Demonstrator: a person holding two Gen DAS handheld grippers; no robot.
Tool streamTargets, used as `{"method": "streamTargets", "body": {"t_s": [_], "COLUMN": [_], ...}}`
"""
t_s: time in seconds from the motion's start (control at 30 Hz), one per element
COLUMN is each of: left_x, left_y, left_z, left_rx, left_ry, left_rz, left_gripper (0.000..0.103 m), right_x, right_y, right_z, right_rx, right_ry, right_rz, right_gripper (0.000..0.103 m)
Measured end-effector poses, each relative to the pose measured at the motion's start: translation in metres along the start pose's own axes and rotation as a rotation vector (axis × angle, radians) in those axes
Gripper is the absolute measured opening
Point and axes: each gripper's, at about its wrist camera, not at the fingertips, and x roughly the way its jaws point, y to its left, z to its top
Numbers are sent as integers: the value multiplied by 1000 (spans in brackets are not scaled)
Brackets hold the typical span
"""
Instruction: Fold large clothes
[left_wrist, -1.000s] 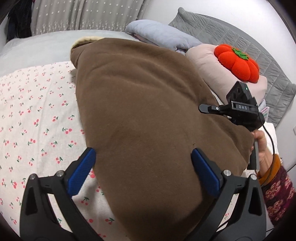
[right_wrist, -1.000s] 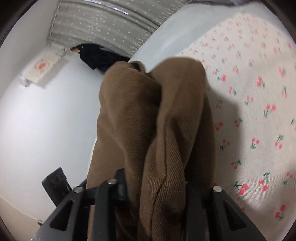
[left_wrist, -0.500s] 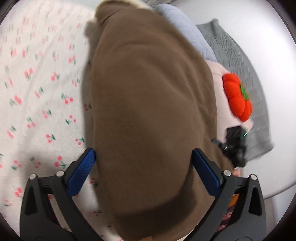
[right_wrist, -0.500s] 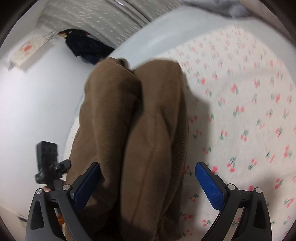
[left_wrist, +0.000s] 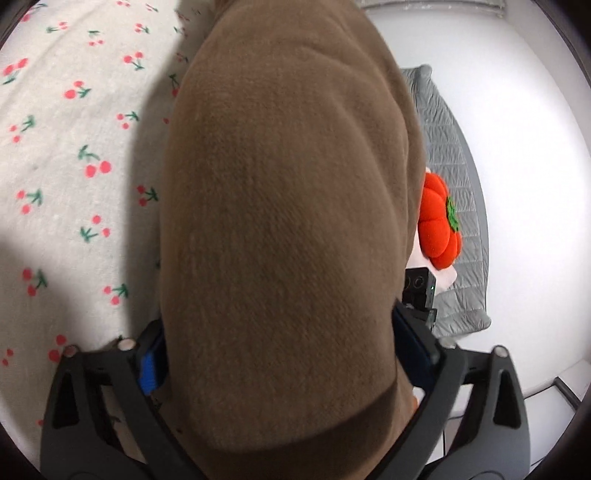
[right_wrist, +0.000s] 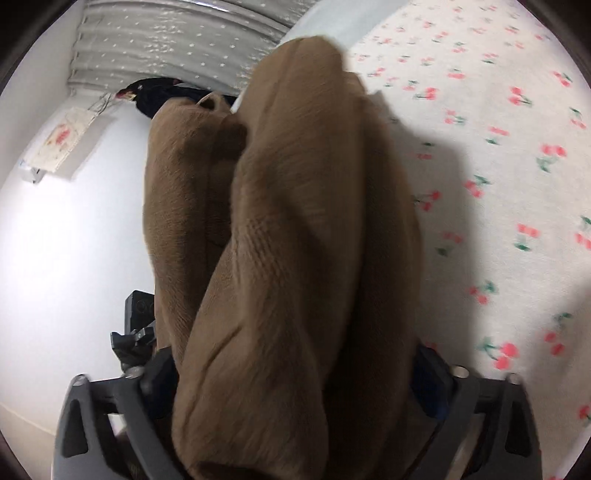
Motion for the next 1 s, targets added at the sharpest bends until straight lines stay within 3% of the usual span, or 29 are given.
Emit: {"method": "streamTargets", "body": {"t_s": [0.03,0.13,0.2,0.37,0.5,0.7,0.77,0.83,0.87,0.9,1.0], "left_x": [-4,-10,-15,-48,-96,-147,-151,-143,-139,-137,-141], "left_y": [1,-8,-17,-43,-44,-27,-13,8,15,19,5], "left_z": [-4,-14,-19,-39,-71,-130,-149,-160,-163,-166,-169], "left_rx": [-4,2,12,33,15,-37,-53,-65,-54,-36,-10], "left_ry": [-17,-51,-61,-61,-45,-35,-33,-30,-35,-57,-93], "left_rz": [-5,-8,-6,41,78,134,153,207,246,276,309], "left_gripper": [85,77,72,72,72,73,75,84,88,93,93], "right_x": [-1,-8,-14,-21,-18,0,9,21,27,28,16], "right_y": [2,17,34,81,108,131,128,116,109,102,96], "right_z": [-2,-11,-18,-45,-82,-158,-178,-191,-195,-199,-203], "right_rx": [0,-36,-68,-139,-154,-166,-163,-150,-148,-146,-99], "right_ry": [-9,-44,-55,-19,30,125,145,166,168,164,151], "right_rz": [19,43,25,-17,3,22,-11,-70,-105,-110,-90], "right_gripper": [74,58,54,53,53,53,58,73,76,79,83]}}
